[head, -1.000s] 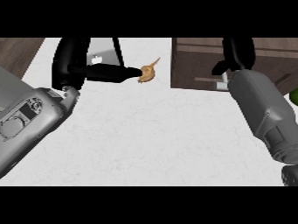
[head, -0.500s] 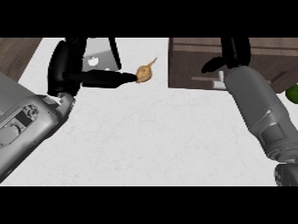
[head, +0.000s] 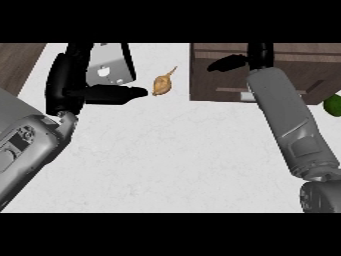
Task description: Pick up the can, place it into the drawer and close the drawer
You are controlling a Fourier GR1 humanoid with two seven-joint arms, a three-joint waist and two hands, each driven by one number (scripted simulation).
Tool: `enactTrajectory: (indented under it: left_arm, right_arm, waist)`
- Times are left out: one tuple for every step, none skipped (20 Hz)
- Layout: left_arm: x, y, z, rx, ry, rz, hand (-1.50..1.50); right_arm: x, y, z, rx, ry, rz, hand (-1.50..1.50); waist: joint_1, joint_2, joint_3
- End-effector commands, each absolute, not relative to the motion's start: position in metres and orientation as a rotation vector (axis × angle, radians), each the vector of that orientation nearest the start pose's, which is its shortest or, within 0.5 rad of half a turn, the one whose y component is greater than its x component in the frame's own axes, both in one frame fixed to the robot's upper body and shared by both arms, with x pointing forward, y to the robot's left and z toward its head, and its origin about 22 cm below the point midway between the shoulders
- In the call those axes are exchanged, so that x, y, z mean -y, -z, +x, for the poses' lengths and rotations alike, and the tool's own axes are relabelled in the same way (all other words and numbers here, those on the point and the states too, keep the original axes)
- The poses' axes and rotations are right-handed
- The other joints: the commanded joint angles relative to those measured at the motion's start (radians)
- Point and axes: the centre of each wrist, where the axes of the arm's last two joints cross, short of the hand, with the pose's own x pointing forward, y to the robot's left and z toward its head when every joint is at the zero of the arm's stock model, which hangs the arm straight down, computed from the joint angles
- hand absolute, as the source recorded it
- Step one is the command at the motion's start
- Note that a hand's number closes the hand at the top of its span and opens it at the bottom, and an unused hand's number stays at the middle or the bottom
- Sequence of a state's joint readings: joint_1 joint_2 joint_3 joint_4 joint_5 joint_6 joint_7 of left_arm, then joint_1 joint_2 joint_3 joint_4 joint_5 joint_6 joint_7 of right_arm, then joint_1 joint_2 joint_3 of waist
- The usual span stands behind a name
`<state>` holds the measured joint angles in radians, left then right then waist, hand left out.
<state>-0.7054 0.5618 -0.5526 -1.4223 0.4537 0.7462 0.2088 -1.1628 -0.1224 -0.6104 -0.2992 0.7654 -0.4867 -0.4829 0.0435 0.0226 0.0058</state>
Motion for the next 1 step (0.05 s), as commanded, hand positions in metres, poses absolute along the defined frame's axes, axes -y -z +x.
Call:
enactTrajectory:
  left_arm:
    - [-0.2069, -0.1382, 0.3384, 1.7, 0.066, 0.243, -1.5]
  right_arm:
    - [0.1701, -0.1091, 0.4677, 1.958, -0.163, -0.613, -1.5]
  waist:
    - [0.009, -0.007, -0.005]
